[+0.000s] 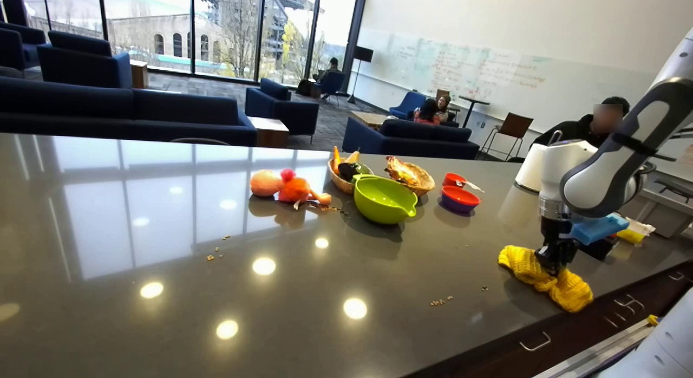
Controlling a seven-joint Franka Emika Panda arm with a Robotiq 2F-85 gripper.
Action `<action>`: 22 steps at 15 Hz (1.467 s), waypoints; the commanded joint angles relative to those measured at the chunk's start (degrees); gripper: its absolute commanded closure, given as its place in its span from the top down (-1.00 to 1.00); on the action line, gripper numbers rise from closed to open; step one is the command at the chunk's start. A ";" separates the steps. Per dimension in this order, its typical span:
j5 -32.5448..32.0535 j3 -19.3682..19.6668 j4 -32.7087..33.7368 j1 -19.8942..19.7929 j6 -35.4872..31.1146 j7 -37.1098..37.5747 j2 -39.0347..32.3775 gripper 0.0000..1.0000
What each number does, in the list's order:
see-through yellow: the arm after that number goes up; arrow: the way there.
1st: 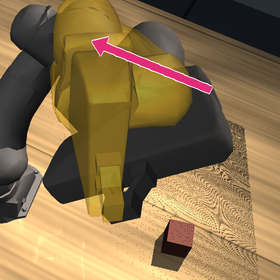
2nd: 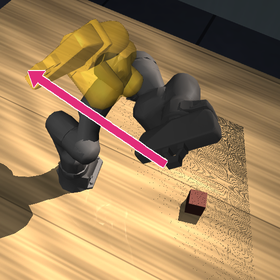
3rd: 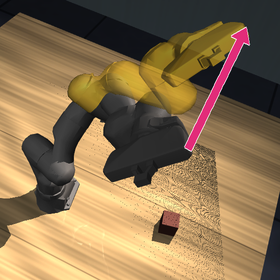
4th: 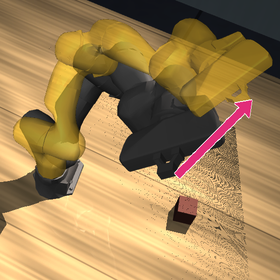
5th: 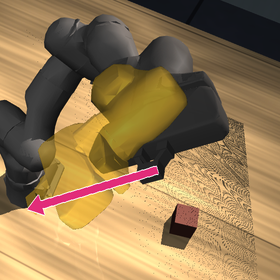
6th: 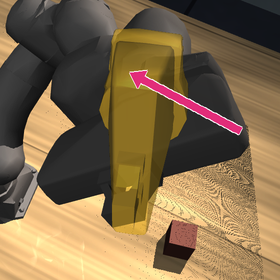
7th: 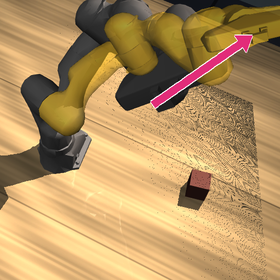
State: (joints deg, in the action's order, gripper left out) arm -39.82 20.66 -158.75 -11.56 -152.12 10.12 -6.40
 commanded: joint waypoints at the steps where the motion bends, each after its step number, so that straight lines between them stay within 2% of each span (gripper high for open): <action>1: -4.09 0.45 -0.67 -1.04 -0.87 3.70 2.64 -0.93; 5: -4.10 -2.33 -1.11 0.30 0.25 5.83 6.94 -0.93; 7: -0.25 -5.07 -2.18 1.11 0.79 4.80 9.98 -0.93; 9: 6.81 -8.58 -0.05 2.87 1.76 2.64 10.28 -0.93; 10: 8.94 -10.27 -1.67 3.86 2.61 3.24 13.30 -0.93; 17: 19.00 -24.37 1.15 11.88 10.64 10.54 19.06 -0.93; 22: 24.29 -31.04 5.75 16.64 13.57 13.75 17.36 -0.93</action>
State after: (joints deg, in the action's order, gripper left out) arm -18.07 -7.74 -155.14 3.25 -140.96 22.29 11.15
